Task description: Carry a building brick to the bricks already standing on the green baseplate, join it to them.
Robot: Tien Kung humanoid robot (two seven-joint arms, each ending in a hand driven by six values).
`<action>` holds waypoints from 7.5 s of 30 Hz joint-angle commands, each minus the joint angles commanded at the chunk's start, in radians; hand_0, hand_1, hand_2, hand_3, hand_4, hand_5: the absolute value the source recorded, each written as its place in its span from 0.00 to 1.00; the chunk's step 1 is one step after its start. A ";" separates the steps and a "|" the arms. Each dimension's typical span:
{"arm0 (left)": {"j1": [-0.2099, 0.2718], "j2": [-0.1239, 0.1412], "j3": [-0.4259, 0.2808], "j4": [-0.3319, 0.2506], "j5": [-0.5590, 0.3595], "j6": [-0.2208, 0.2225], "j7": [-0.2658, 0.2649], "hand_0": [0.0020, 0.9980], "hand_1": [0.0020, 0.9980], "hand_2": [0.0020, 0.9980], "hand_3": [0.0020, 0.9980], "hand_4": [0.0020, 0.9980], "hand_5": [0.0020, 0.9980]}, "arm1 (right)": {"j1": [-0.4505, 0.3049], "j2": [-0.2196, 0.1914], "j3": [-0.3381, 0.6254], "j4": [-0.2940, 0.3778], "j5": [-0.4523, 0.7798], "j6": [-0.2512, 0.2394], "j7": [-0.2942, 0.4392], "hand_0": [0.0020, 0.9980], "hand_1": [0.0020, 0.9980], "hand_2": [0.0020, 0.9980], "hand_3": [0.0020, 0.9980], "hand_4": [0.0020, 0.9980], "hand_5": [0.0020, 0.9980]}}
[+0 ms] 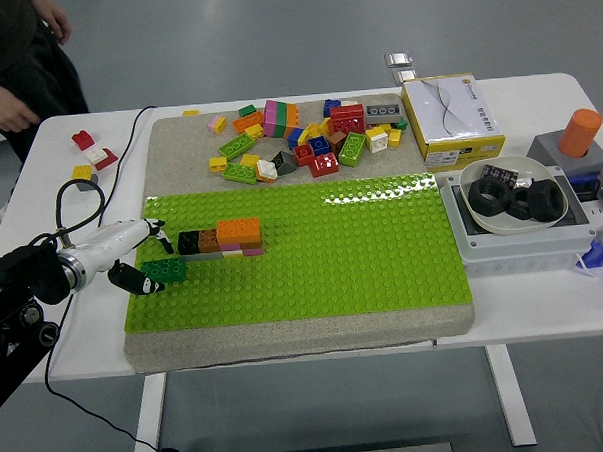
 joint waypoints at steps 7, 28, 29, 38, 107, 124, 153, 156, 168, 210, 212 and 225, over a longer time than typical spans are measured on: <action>-0.003 -0.007 -0.009 0.026 -0.018 -0.009 0.008 1.00 0.98 0.94 0.58 0.77 0.14 | -0.001 0.000 0.000 0.000 0.003 -0.001 -0.001 0.70 0.67 0.72 0.78 0.82 1.00; 0.012 -0.015 -0.009 0.044 -0.022 -0.003 0.001 1.00 0.95 0.90 0.52 0.69 0.03 | -0.002 0.000 0.031 0.000 -0.021 0.000 -0.001 0.70 0.67 0.72 0.78 0.83 1.00; 0.012 -0.015 -0.009 0.044 -0.022 -0.002 -0.001 1.00 0.95 0.90 0.52 0.69 0.03 | -0.002 0.000 0.033 0.000 -0.023 0.000 -0.001 0.70 0.67 0.72 0.78 0.83 1.00; 0.019 -0.018 -0.035 0.039 -0.030 0.015 -0.023 1.00 0.93 0.88 0.47 0.87 0.02 | -0.003 0.000 0.049 0.000 -0.039 0.001 -0.001 0.70 0.67 0.72 0.78 0.84 1.00; 0.053 -0.017 -0.098 0.045 -0.167 0.041 -0.029 0.95 0.90 0.82 0.42 0.59 0.00 | 0.001 -0.005 0.031 0.000 -0.026 -0.003 -0.004 0.70 0.67 0.72 0.77 0.86 1.00; 0.047 0.002 -0.156 0.001 -0.224 0.021 -0.032 0.94 0.89 0.82 0.40 0.54 0.00 | 0.001 -0.007 0.031 0.000 -0.033 -0.003 -0.006 0.70 0.66 0.71 0.77 0.86 1.00; -0.016 -0.147 -0.198 0.061 -0.237 -0.022 0.020 0.94 0.89 0.81 0.39 0.55 0.00 | 0.015 -0.018 0.098 0.000 -0.117 0.004 0.001 0.70 0.66 0.71 0.77 0.86 1.00; -0.018 -0.162 -0.212 0.066 -0.224 -0.032 0.037 0.94 0.89 0.81 0.39 0.55 0.00 | 0.016 -0.019 0.104 0.000 -0.125 0.004 0.002 0.70 0.66 0.71 0.77 0.86 1.00; -0.008 -0.218 -0.289 0.066 -0.180 -0.054 0.074 0.94 0.89 0.81 0.39 0.55 0.00 | 0.014 -0.022 0.126 0.000 -0.158 0.006 0.005 0.70 0.66 0.71 0.77 0.87 1.00; 0.077 -0.308 -0.427 -0.041 -0.093 -0.084 0.297 0.92 0.88 0.80 0.37 0.55 0.00 | 0.003 -0.023 0.169 0.000 -0.186 0.008 0.011 0.71 0.66 0.71 0.77 0.87 1.00; 0.076 -0.309 -0.422 -0.040 -0.094 -0.082 0.296 0.92 0.88 0.80 0.37 0.55 0.00 | 0.003 -0.023 0.170 0.000 -0.186 0.008 0.011 0.71 0.66 0.71 0.77 0.87 1.00; 0.067 -0.319 -0.400 -0.033 -0.098 -0.068 0.286 0.91 0.88 0.79 0.37 0.54 0.00 | 0.006 -0.023 0.176 0.000 -0.186 0.009 0.012 0.71 0.66 0.71 0.77 0.87 1.00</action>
